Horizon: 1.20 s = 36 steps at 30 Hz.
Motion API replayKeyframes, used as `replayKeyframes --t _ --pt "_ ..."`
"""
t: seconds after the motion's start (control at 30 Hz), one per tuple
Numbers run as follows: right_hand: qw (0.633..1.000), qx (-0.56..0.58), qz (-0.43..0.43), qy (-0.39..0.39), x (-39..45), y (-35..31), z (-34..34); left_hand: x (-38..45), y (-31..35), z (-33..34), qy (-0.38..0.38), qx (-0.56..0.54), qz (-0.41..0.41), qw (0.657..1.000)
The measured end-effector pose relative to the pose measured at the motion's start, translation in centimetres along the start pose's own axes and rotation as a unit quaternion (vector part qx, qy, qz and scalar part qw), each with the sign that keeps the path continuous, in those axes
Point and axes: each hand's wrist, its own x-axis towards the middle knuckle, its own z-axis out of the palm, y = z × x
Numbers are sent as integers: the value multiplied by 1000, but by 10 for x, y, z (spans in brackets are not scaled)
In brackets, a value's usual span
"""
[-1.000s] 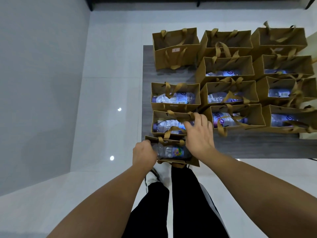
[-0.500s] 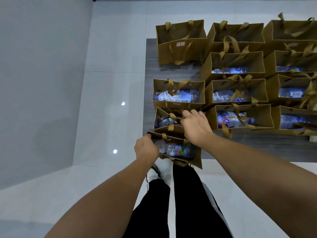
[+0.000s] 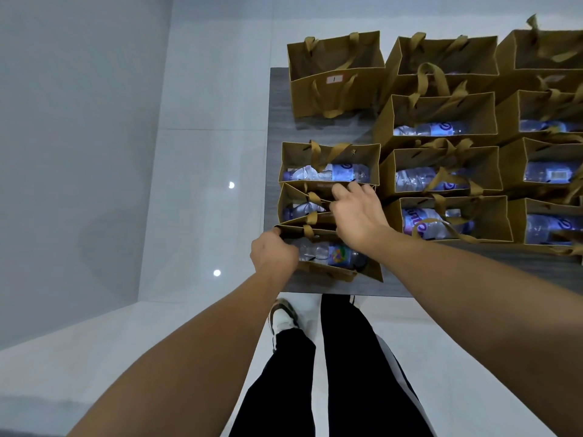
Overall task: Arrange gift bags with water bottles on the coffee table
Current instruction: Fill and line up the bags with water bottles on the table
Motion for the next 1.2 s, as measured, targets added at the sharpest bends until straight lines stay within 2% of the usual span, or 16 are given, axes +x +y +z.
replayKeyframes --t 0.43,0.57,0.7,0.83,1.0,1.2 --pt "999 -3 1 42 32 15 -4 27 27 -5 6 -41 -14 999" --pt "998 15 5 55 31 18 0 28 29 -9 -7 -14 -2 1000" --pt "998 27 10 47 14 17 13 19 24 -11 -40 22 29 999" --pt "995 70 56 48 -11 10 11 5 25 -16 -57 44 58 996" --pt "989 100 108 -3 -52 -2 -7 -19 42 -33 -59 84 90 991" --pt "974 136 177 37 -88 -1 -47 -56 94 -62 -39 116 210 970"
